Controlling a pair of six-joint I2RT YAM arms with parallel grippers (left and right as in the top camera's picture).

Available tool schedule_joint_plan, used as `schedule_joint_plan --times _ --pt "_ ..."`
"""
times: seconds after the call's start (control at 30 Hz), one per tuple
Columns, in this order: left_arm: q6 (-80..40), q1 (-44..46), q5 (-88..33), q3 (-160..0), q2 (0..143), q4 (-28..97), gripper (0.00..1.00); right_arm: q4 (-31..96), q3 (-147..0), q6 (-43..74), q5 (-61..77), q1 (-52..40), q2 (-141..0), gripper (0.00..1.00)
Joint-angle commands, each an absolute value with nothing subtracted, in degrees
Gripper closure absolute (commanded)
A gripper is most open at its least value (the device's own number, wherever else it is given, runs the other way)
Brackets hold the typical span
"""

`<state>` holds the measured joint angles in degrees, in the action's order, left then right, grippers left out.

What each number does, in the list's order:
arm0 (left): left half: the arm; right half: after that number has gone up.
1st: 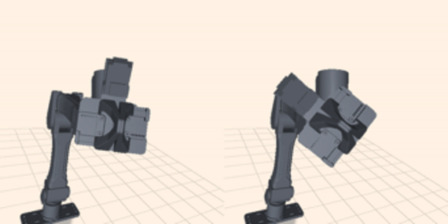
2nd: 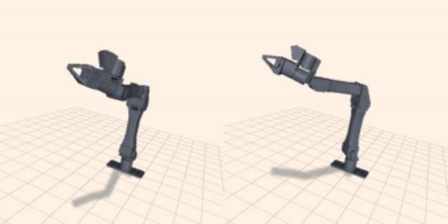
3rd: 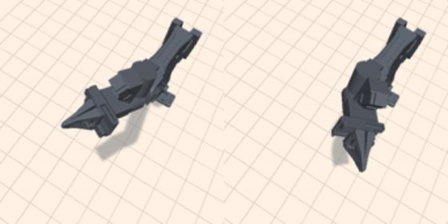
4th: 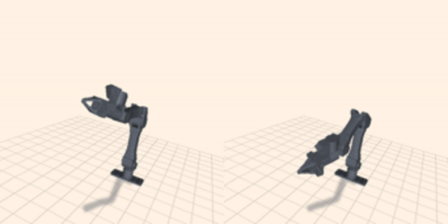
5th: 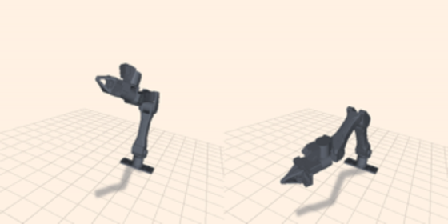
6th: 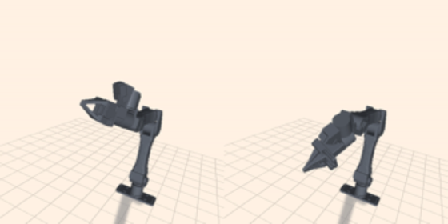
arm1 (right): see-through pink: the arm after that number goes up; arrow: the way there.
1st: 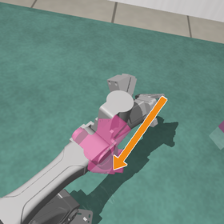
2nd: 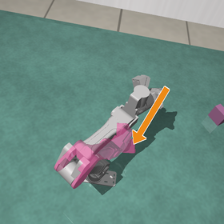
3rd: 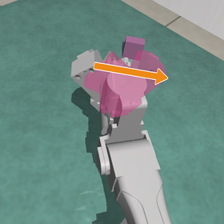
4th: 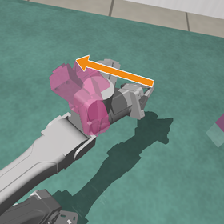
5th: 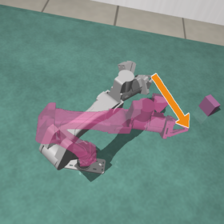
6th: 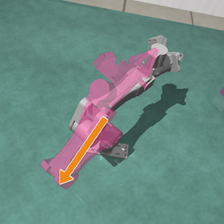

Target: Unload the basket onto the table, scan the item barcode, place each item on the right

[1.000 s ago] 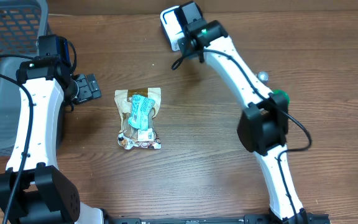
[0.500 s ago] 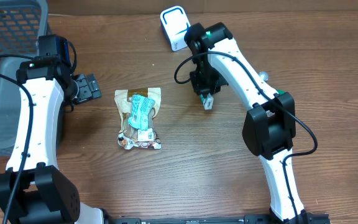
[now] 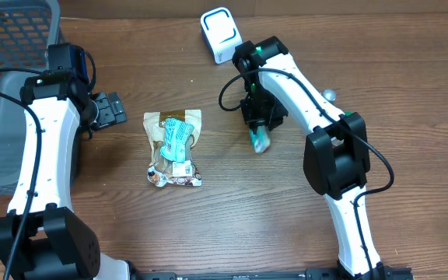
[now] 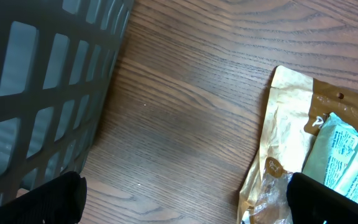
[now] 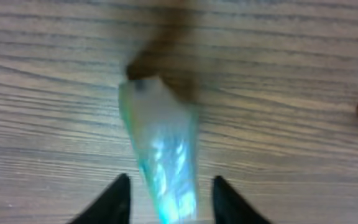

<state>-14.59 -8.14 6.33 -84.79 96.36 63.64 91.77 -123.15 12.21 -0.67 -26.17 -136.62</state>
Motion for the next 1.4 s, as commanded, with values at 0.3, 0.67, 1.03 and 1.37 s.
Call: schedule_joint_plan --times 0.3,0.67,1.03,1.37 --pt "-13.9 -8.2 7.0 -85.9 95.5 63.6 0.01 84.3 -123.0 12.4 -4.6 -25.8 -136.2 0.32" --pt "-13.9 -8.2 7.0 -85.9 95.5 63.6 0.01 73.1 -123.0 12.4 7.6 -27.0 -136.2 0.32" --pt "-13.9 -8.2 7.0 -85.9 95.5 63.6 0.0 80.3 -122.9 12.4 11.2 -29.7 -136.3 0.71" --pt "-13.9 -8.2 7.0 -85.9 95.5 63.6 0.01 82.2 -122.9 12.5 10.1 -29.8 -136.3 0.87"
